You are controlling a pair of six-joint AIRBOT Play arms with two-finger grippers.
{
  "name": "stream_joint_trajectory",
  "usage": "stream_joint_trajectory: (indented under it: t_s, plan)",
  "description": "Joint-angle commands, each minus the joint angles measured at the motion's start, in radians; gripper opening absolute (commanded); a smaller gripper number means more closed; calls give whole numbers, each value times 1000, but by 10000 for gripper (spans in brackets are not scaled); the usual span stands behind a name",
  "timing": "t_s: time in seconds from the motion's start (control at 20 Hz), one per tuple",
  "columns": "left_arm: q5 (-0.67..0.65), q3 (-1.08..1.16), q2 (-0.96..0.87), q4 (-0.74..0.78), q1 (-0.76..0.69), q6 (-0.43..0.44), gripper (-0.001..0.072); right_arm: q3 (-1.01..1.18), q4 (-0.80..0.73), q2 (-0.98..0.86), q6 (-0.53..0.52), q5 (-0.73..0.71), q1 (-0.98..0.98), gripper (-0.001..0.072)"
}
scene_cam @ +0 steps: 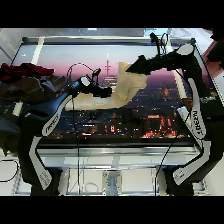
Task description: Fold the shirts.
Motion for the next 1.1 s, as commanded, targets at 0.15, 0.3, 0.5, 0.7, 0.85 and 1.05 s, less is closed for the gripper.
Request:
stream_joint_trajectory:
  t_s: [0.15, 0.3, 0.5, 0.7, 0.85, 1.05]
  plan:
    - [-271, 176, 134, 69, 227, 55, 11, 39, 6, 1, 90, -197, 177, 27]
    - [-340, 184, 264, 84, 376, 92, 11, 39, 5, -7, 100, -351, 261, 26]
    - [-456, 184, 370, 84, 481, 149, 11, 39, 2, -91, 131, -555, 375, 26]
    - [-559, 183, 394, 62, 479, 186, 11, 39, 124, -229, 148, -774, 476, 130]
    - [-568, 182, 394, 51, 479, 194, 10, 39, 330, -268, 38, -867, 513, 457]
    - [-583, 182, 394, 53, 479, 194, 11, 39, 382, -251, -75, -843, 432, 451]
